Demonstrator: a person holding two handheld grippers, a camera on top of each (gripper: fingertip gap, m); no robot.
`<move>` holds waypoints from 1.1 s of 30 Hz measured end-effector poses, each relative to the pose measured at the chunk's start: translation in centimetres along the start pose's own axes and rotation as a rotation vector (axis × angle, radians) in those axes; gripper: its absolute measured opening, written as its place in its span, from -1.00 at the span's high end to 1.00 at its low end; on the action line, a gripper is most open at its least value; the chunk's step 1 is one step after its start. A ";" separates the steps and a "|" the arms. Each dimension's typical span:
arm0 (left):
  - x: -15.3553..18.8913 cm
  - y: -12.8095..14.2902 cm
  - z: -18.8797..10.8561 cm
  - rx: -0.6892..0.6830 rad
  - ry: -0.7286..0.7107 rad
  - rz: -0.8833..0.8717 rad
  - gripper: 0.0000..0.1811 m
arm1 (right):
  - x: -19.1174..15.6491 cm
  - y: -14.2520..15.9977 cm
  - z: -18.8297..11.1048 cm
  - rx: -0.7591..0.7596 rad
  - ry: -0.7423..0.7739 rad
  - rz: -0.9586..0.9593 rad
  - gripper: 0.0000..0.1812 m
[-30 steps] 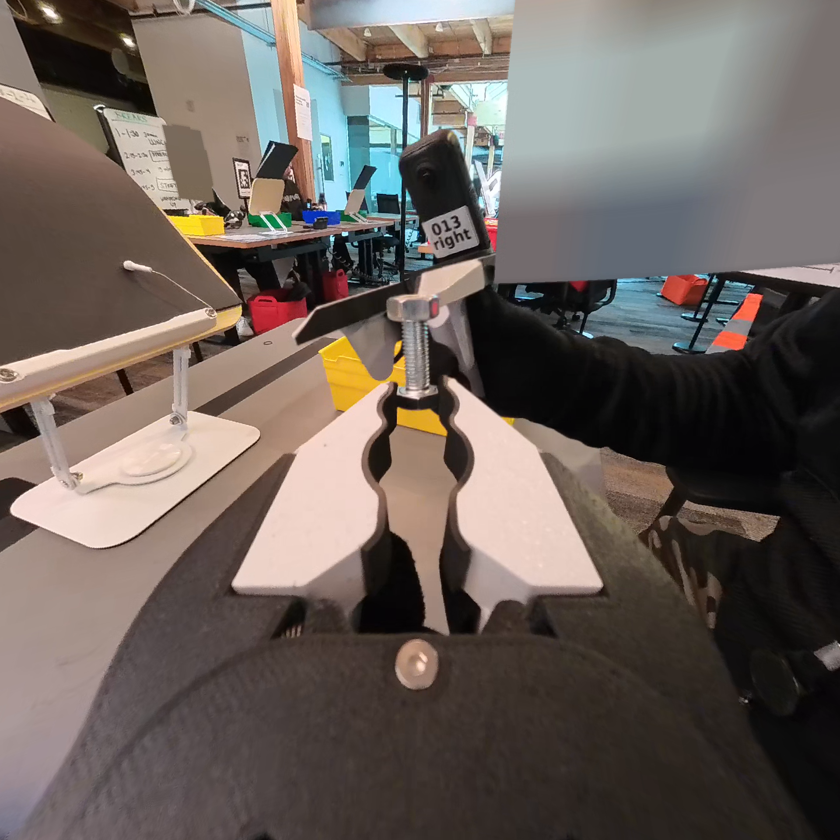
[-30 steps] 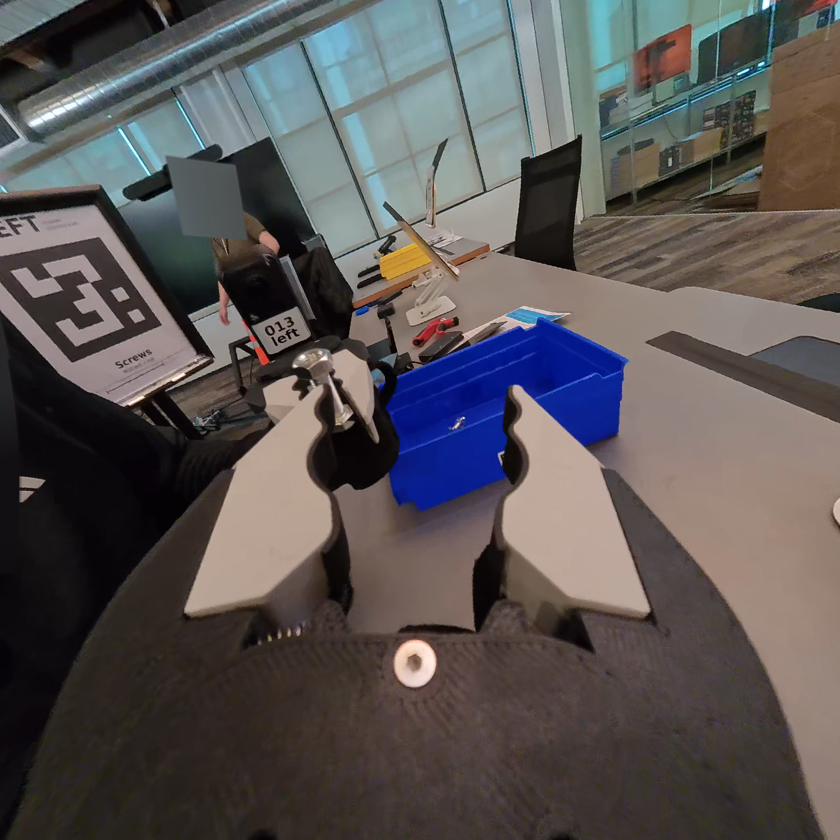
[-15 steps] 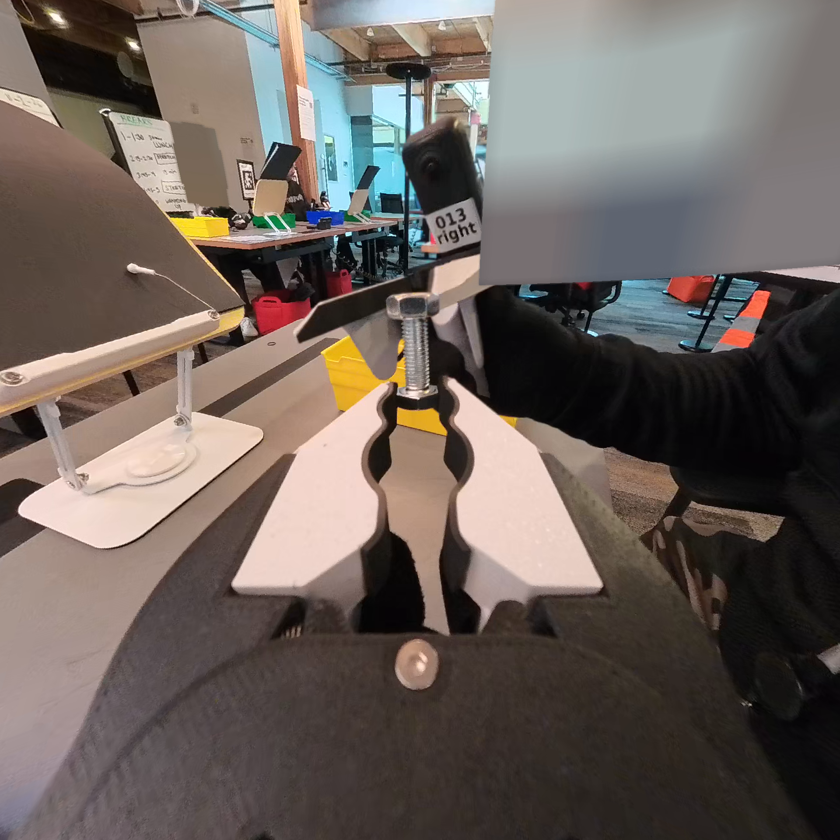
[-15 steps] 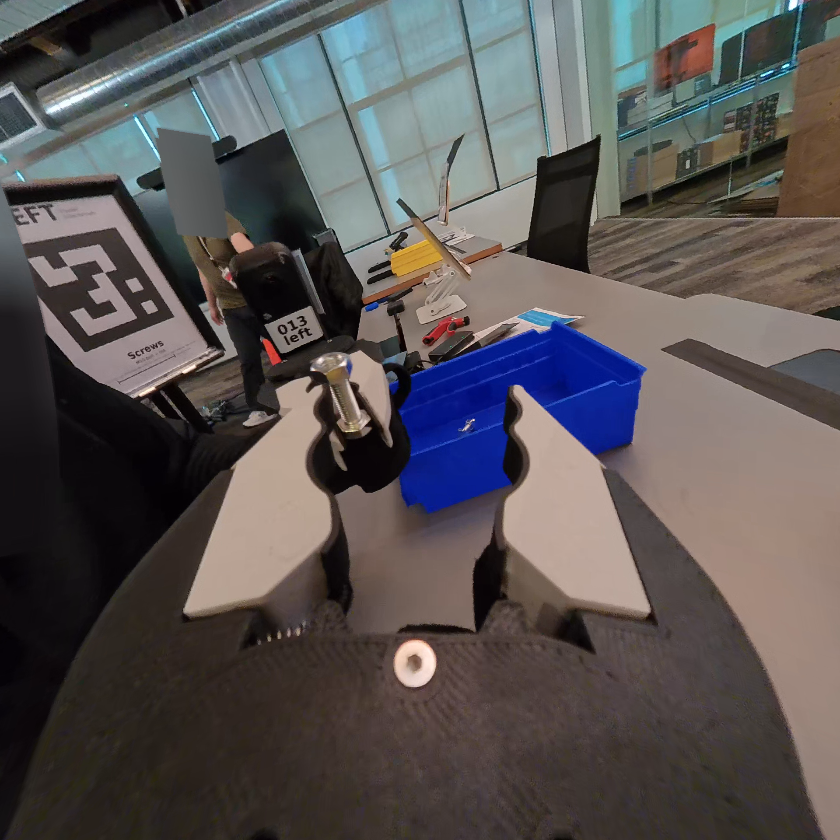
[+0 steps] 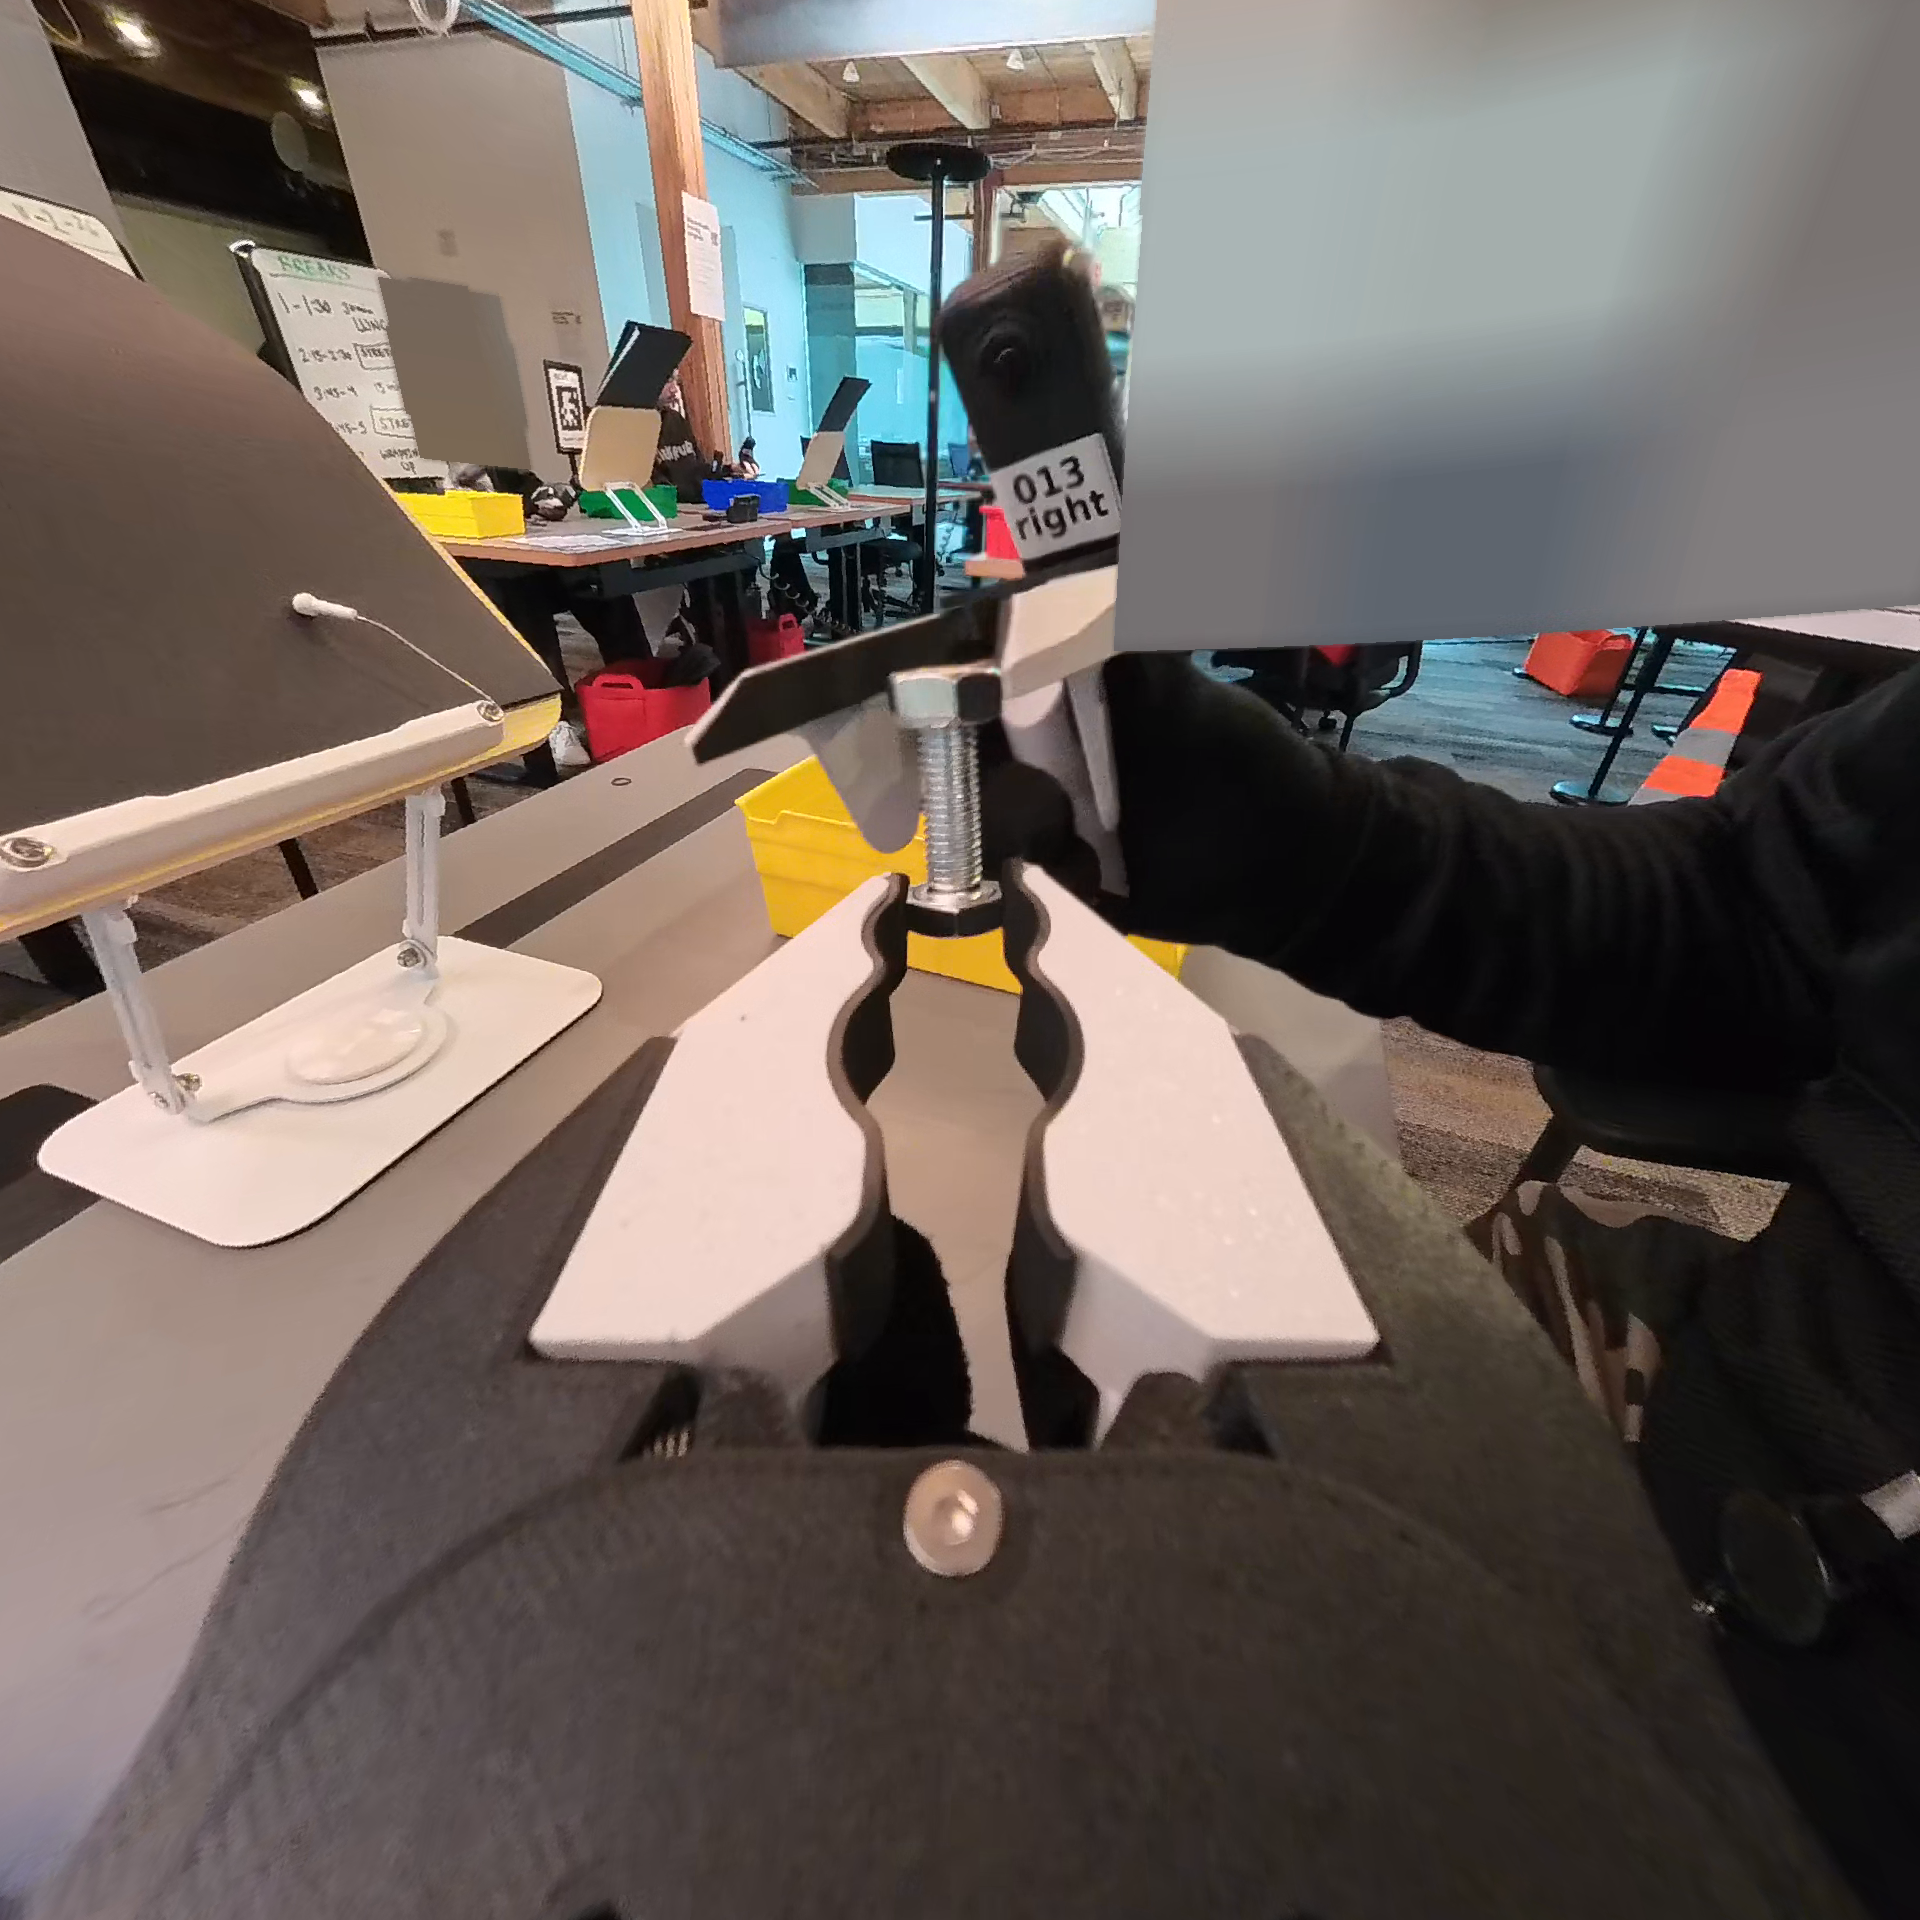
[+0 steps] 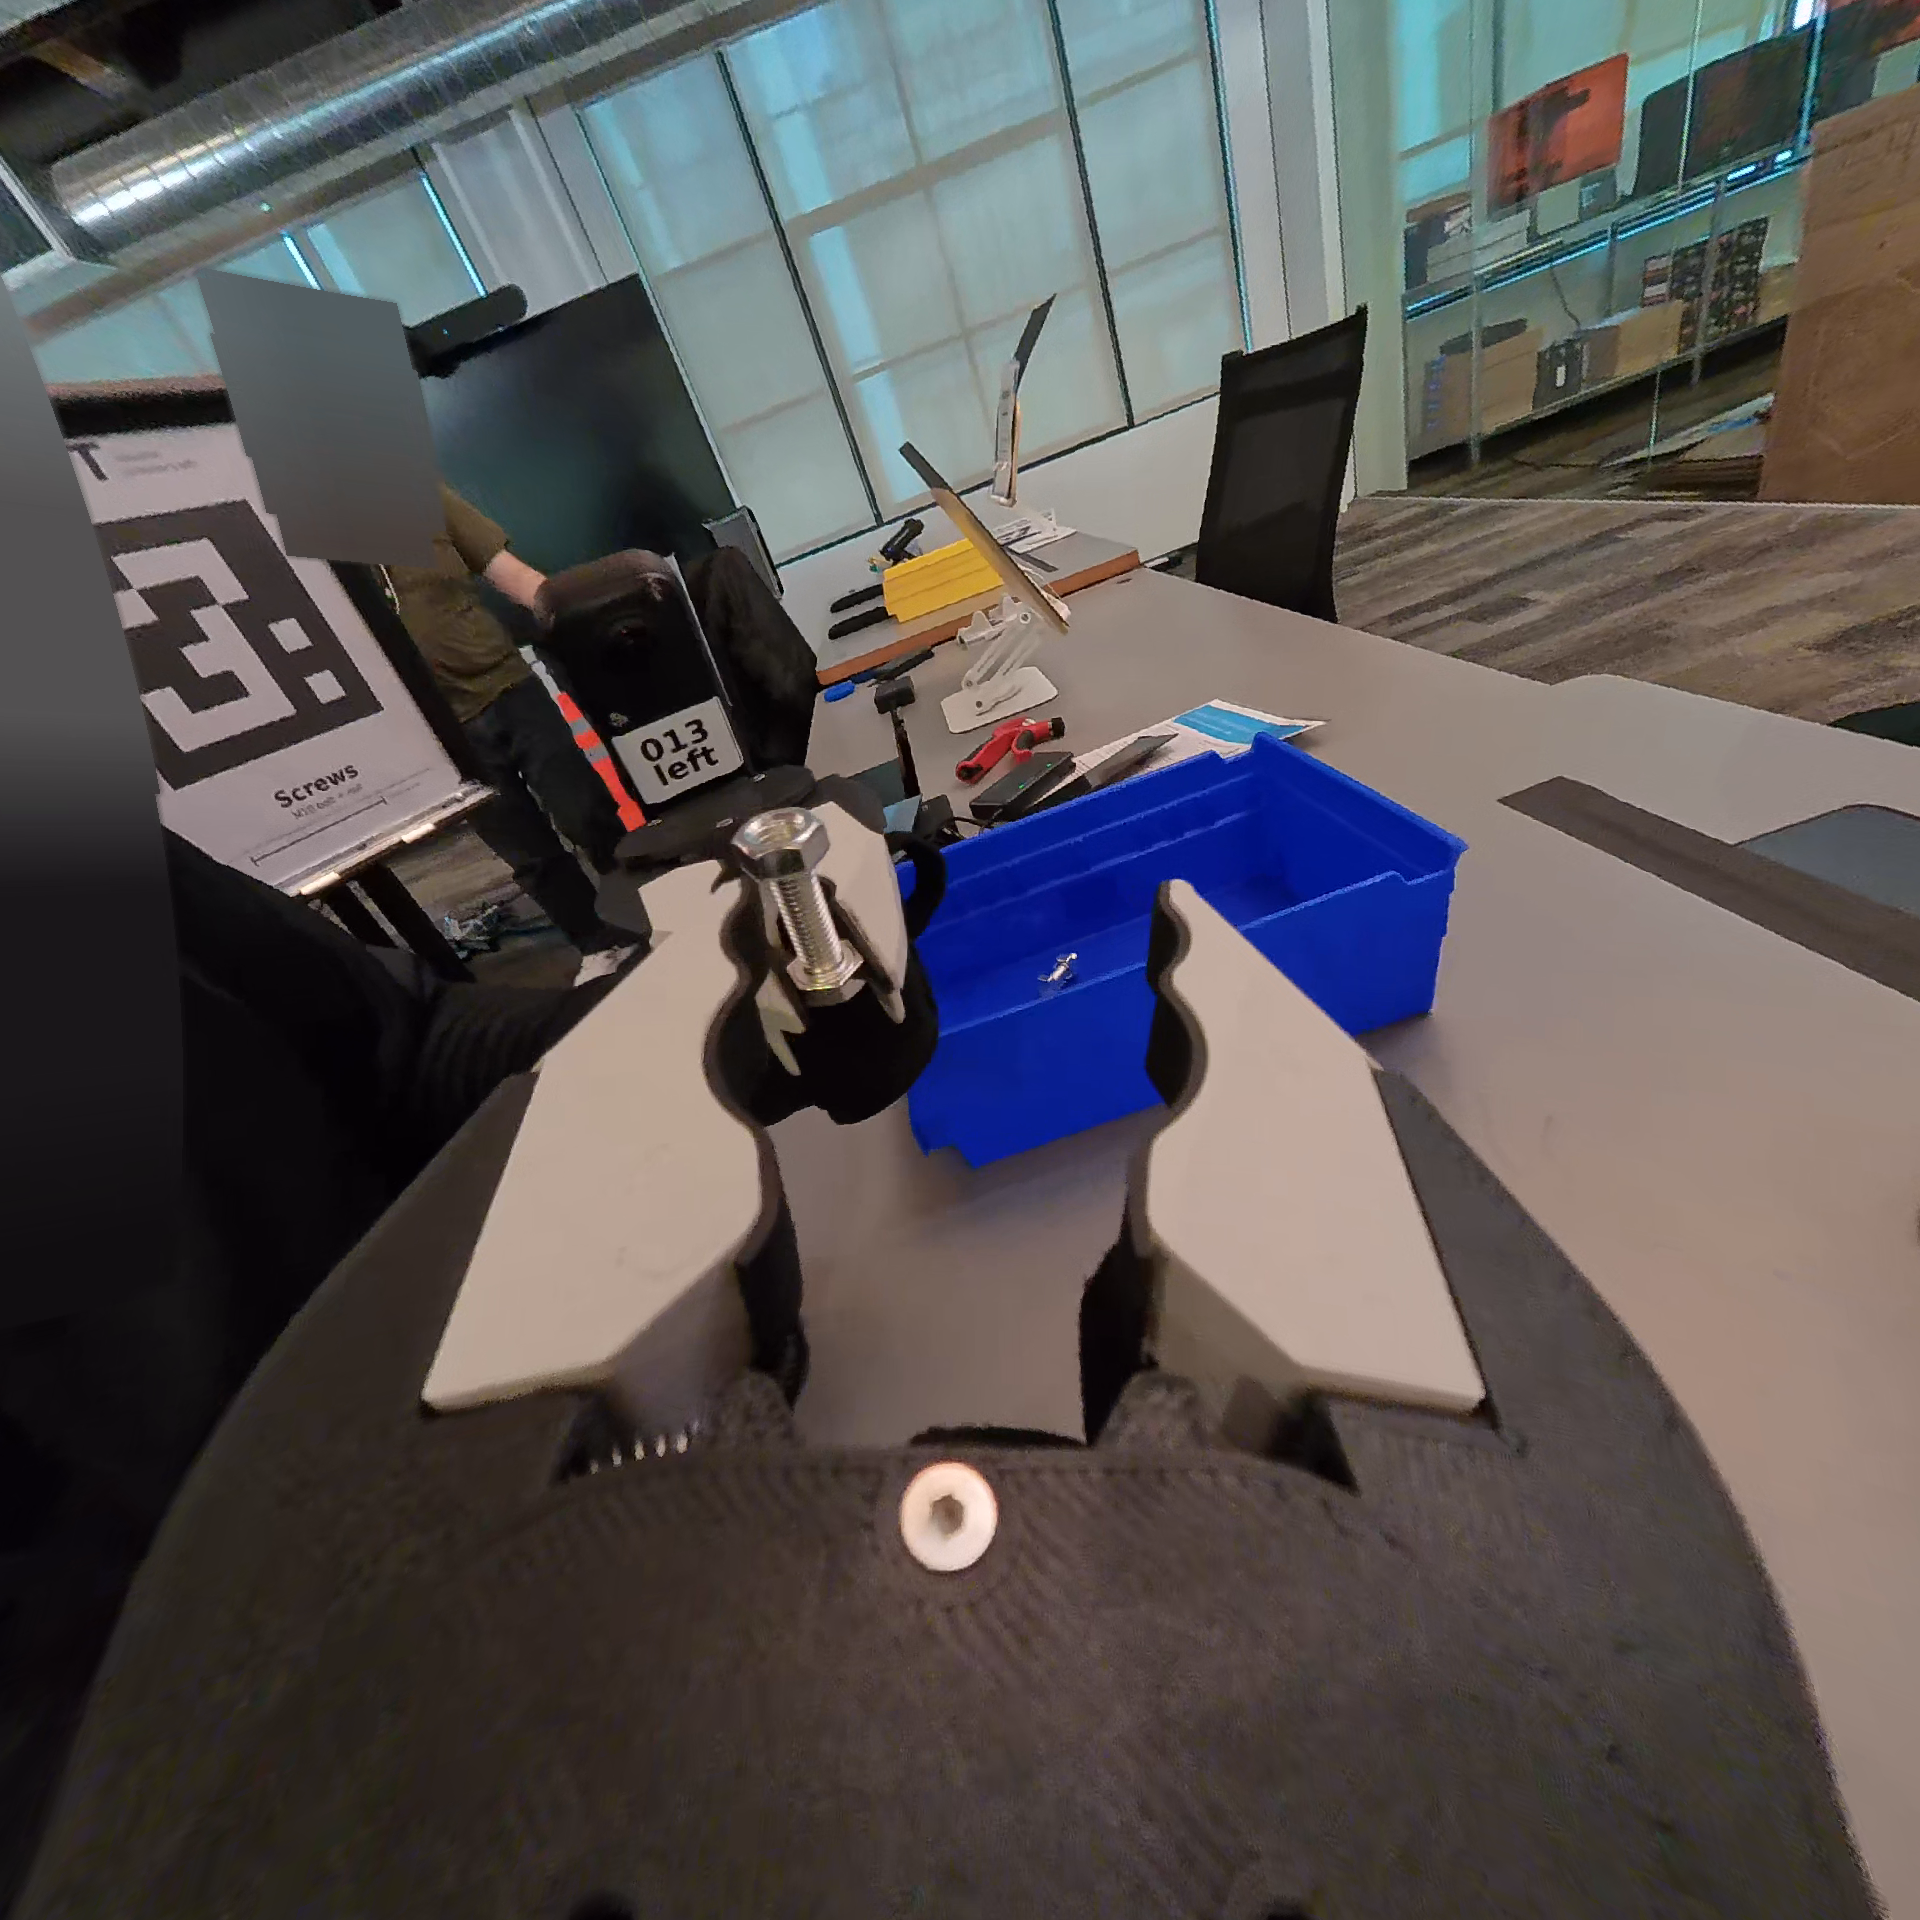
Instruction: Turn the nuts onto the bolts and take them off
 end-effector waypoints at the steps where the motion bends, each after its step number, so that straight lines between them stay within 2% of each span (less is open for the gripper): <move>1: 0.0 0.1 0.0 -0.003 -0.001 0.001 0.82 | -0.2 0.0 0.1 -0.005 -0.002 -0.009 0.19; 4: -0.2 0.1 0.0 -0.008 -0.016 0.005 0.83 | -0.7 0.1 0.7 -0.024 -0.016 -0.013 0.19; 7: -1.2 0.6 -0.1 -0.058 -0.095 0.058 0.83 | -0.7 0.3 0.6 -0.055 0.010 -0.014 0.22; 9: -2.1 1.2 -0.2 -0.126 -0.180 0.152 0.82 | -0.5 0.8 0.4 -0.117 0.042 0.001 0.28; 11: -2.8 1.9 -0.2 -0.206 -0.260 0.271 0.82 | -0.4 1.4 0.2 -0.177 0.058 0.034 0.45; 17: -3.5 3.5 -0.1 -0.337 -0.365 0.449 0.83 | 0.0 3.0 1.0 -0.250 0.125 0.106 0.53; 23: -3.3 4.4 0.3 -0.399 -0.387 0.535 0.82 | 0.4 3.6 1.4 -0.279 0.157 0.118 0.63; 26: -3.4 4.5 0.3 -0.403 -0.390 0.533 0.82 | 0.4 3.9 1.3 -0.302 0.152 0.115 0.79; 33: -3.2 4.6 0.4 -0.425 -0.361 0.530 0.82 | 0.4 4.1 1.2 -0.355 0.132 0.058 0.82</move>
Point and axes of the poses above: each gripper's, where its closed fingertips meet, z out along the fingers, y out of its underside, x = y × z across the jaws, the point moved 2 cm from there along -z, back along the fingers, and after that the axes turned 3 degrees about -y, right-handed, at the moved point
